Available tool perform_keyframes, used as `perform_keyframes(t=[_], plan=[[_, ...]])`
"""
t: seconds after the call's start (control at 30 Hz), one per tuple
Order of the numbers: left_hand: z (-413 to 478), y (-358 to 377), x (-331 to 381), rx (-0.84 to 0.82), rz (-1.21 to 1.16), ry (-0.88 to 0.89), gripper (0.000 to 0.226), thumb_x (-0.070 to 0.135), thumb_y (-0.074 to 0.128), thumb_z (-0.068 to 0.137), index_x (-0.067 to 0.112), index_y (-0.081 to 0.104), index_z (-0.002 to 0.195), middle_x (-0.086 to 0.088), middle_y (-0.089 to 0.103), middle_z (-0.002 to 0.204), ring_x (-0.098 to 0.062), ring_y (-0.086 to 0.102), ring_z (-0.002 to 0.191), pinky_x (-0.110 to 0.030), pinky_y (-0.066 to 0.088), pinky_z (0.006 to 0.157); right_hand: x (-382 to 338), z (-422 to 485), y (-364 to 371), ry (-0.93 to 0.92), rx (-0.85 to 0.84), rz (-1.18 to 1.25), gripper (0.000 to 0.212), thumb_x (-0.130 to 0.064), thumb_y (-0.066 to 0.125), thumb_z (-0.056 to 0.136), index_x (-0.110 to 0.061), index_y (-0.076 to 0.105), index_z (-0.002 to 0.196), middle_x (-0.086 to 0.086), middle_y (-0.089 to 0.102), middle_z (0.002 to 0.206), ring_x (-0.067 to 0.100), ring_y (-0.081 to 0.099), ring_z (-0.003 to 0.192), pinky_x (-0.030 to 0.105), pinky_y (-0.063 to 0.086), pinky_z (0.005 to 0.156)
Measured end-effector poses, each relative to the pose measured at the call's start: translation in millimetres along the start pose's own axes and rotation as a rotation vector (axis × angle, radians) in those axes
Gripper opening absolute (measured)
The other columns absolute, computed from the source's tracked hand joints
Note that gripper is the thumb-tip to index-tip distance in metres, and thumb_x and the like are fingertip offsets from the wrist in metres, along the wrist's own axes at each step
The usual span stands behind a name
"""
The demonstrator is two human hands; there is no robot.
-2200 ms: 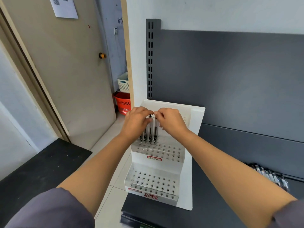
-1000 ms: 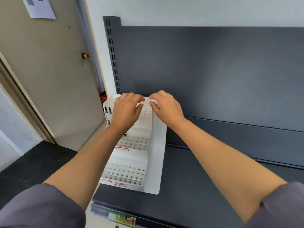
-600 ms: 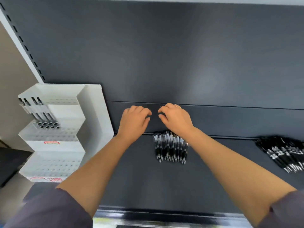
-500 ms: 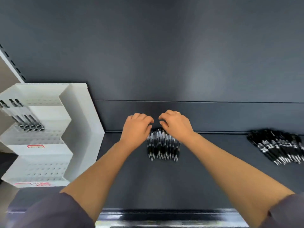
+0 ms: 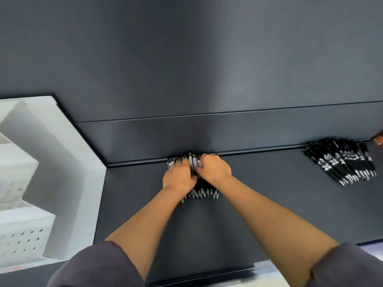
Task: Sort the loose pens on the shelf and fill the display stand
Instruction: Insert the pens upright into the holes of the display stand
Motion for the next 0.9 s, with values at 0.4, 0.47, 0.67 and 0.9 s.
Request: perform_keyframes(t=[0.4,0.47,0.67,0.9], plan=[[14.3,-17.1,-10.8,0.013,-0.475,-0.030,0.041,0.000,0.045,0.086,0.013,0.042,0.125,-0.011,0.060,0.086,-0.028,0.058,0.083,-0.035,0.045,0.069,1.6,10.0,-8.7,0.164,-0.034,0.397,0.011,-0.015,0.060,0.078,-0.017,0.050,0.074,0.003,0.057,0.074,0.025,0.057,0.073,0.031,0.046,0.063],[10.9,-25.7,-9.6,0.031,-0.709,-0.065,0.041,-0.004,0.045,0.086,0.013,0.043,0.123,-0.008,0.056,0.081,-0.024,0.057,0.077,-0.034,0.045,0.070,0.9,6.5,-22.4,0.095,-0.015,0.582,0.014,-0.005,0.057,0.080,-0.017,0.052,0.086,0.005,0.060,0.073,0.020,0.056,0.067,0.030,0.048,0.065],[-8.6,-62.0,4.5,0.175,-1.043,-0.065,0.014,0.016,0.040,0.099,0.017,0.051,0.107,0.001,0.054,0.077,-0.009,0.044,0.059,-0.012,0.037,0.048,-8.4,-16.5,-60.6,-0.074,0.053,0.757,0.009,-0.024,0.049,0.096,-0.017,0.054,0.093,0.003,0.062,0.070,0.010,0.043,0.046,0.012,0.032,0.036],[-57.1,-102.0,11.5,0.433,-0.914,0.059,0.021,0.015,0.041,0.098,0.011,0.061,0.104,0.004,0.053,0.075,-0.010,0.049,0.059,-0.027,0.048,0.059,-37.4,-54.0,-92.2,-0.302,0.204,0.606,0.019,-0.024,0.056,0.093,-0.008,0.066,0.089,-0.006,0.054,0.062,0.015,0.056,0.063,0.026,0.042,0.068]])
Point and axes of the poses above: each hand's wrist, its own z-axis towards the middle knuckle, its own y-axis out of the palm, x = y × z, the point moved 6 cm from there along z, towards the middle knuckle
